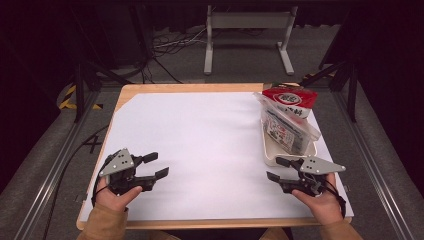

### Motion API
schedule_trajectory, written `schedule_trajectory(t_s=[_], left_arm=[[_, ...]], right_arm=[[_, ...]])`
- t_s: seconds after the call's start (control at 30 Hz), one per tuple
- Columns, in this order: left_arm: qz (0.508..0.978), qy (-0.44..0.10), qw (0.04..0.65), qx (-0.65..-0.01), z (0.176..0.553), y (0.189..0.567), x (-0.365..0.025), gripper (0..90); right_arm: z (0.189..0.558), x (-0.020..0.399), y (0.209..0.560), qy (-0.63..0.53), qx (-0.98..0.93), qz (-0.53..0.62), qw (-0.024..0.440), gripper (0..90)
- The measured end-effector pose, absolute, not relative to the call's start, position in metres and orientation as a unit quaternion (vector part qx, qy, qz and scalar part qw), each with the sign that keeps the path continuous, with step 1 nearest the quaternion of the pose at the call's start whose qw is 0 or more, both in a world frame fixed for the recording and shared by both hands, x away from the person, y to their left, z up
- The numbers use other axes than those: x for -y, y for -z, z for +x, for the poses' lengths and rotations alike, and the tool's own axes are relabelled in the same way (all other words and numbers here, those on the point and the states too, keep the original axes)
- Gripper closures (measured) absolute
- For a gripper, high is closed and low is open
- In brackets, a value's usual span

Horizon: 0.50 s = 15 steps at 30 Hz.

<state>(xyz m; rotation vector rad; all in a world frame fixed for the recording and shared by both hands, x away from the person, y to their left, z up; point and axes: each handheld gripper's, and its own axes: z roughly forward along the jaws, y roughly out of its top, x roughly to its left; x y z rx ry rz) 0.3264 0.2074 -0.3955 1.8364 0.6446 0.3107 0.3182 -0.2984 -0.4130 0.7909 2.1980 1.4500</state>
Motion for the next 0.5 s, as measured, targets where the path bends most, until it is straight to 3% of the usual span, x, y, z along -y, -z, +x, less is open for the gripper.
schedule_trajectory(t_s=[0.5], left_arm=[[0.781,-0.126,0.549,-0.27,0.3277,0.4011,-0.2069,33.7]], right_arm=[[0.3217,0.2974,0.4223,-0.519,-0.783,0.28,0.196,34.5]])
